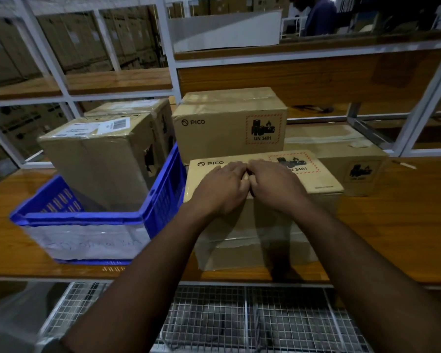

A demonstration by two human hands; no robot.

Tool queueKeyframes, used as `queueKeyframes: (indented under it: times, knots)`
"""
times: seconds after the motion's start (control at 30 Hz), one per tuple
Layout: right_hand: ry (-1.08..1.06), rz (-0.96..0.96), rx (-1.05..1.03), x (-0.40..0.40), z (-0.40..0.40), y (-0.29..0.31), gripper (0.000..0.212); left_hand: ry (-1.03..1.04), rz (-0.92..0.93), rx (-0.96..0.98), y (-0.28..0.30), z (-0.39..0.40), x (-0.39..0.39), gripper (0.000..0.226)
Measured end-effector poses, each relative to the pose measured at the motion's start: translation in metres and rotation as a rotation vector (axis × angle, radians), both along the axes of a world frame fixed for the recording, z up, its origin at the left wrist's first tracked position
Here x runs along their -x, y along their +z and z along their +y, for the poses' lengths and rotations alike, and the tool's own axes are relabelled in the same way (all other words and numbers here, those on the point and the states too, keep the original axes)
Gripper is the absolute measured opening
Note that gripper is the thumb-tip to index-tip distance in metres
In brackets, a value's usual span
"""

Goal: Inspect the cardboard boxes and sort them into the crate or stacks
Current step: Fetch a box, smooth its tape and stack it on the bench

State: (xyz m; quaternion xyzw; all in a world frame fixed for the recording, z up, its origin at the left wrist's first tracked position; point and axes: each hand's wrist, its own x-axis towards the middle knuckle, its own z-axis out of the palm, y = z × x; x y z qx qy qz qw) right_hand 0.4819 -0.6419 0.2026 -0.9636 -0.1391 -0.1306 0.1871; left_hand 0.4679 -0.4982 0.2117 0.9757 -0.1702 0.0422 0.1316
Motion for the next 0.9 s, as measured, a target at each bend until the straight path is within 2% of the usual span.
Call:
queueKeyframes:
  times: [0.23, 0.33, 0.4, 0.57, 0.67, 0.73, 0.8, 0.9]
  knots:
    - [-0.009, 0.024, 0.044, -0.010, 0.000, -0.002, 0.028, -0.016, 0.018, -0.007, -0.002, 0.002, -0.008, 0.052]
    - [-0.068, 0.081, 0.186, -0.014, -0.009, -0.004, 0.055, 0.044, 0.035, -0.040, -0.005, 0.014, -0.011, 0.056]
    - [-0.145, 0.075, 0.190, -0.015, -0.021, -0.009, 0.061, 0.096, 0.052, -0.054, -0.006, 0.025, -0.013, 0.058]
    - [-0.142, 0.050, 0.173, -0.009, -0.034, -0.001, 0.049, 0.112, 0.054, -0.052, -0.005, 0.031, -0.013, 0.060]
    - [-0.206, -0.035, 0.079, 0.004, -0.039, -0.003, 0.040, 0.133, -0.002, -0.018, -0.008, 0.038, -0.010, 0.060]
    - [-0.283, -0.192, -0.048, 0.020, -0.052, -0.018, 0.036, 0.172, -0.053, 0.076, -0.018, 0.050, 0.001, 0.058]
    - [-0.301, -0.320, -0.119, 0.036, -0.064, -0.037, 0.040, 0.200, -0.099, 0.202, -0.030, 0.061, 0.015, 0.055]
    - [-0.299, -0.344, -0.105, 0.039, -0.072, -0.049, 0.046, 0.206, -0.133, 0.278, -0.040, 0.066, 0.020, 0.053]
